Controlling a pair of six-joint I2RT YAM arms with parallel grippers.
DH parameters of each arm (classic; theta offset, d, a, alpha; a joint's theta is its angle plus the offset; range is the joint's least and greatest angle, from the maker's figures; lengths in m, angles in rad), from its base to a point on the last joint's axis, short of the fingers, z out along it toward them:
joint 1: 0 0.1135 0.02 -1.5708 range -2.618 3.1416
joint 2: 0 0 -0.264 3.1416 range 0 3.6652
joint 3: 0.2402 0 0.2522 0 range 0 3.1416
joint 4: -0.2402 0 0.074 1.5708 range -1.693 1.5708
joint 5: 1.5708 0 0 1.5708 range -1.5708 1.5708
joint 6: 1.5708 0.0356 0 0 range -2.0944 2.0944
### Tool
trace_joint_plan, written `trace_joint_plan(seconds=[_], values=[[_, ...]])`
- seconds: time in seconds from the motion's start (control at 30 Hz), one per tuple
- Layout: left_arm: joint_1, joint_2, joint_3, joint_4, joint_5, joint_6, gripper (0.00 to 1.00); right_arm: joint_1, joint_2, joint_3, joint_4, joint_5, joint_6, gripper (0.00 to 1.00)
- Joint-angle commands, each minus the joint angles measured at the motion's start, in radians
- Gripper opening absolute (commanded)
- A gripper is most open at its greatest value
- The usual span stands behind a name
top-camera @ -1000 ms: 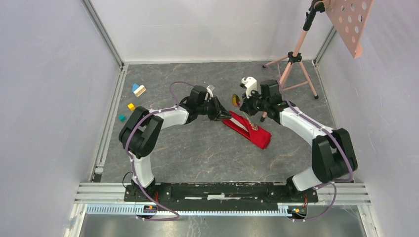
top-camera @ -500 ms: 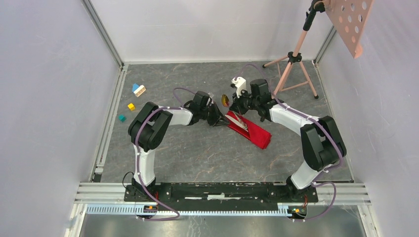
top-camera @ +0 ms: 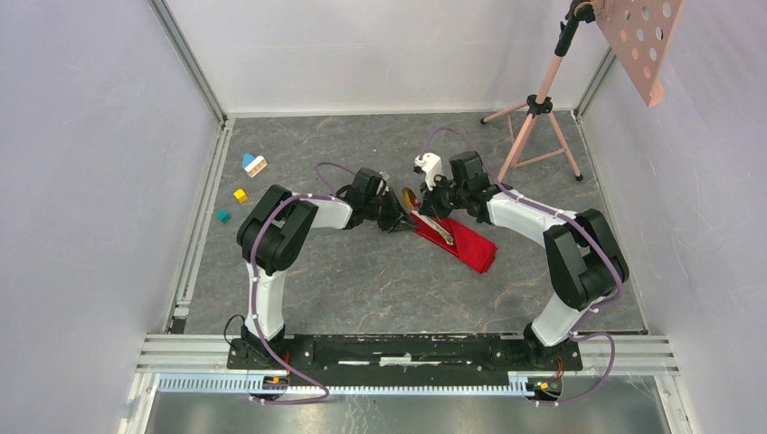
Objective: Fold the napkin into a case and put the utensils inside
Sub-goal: Insert the spoon into the folded napkin.
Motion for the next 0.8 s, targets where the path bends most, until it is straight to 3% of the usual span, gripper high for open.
trace_joint_plan(seconds=[0.0,0.77], values=[[0.006,0.012,0.005,0.02,-0.027,-0.01,0.07,0.006,-0.027,-0.012,-0.032,0.005,-0.037,0.01],[0.012,0.01,-0.004,0.017,-0.029,-0.007,0.05,0.061,-0.056,-0.057,-0.217,0.186,-0.165,0.01]])
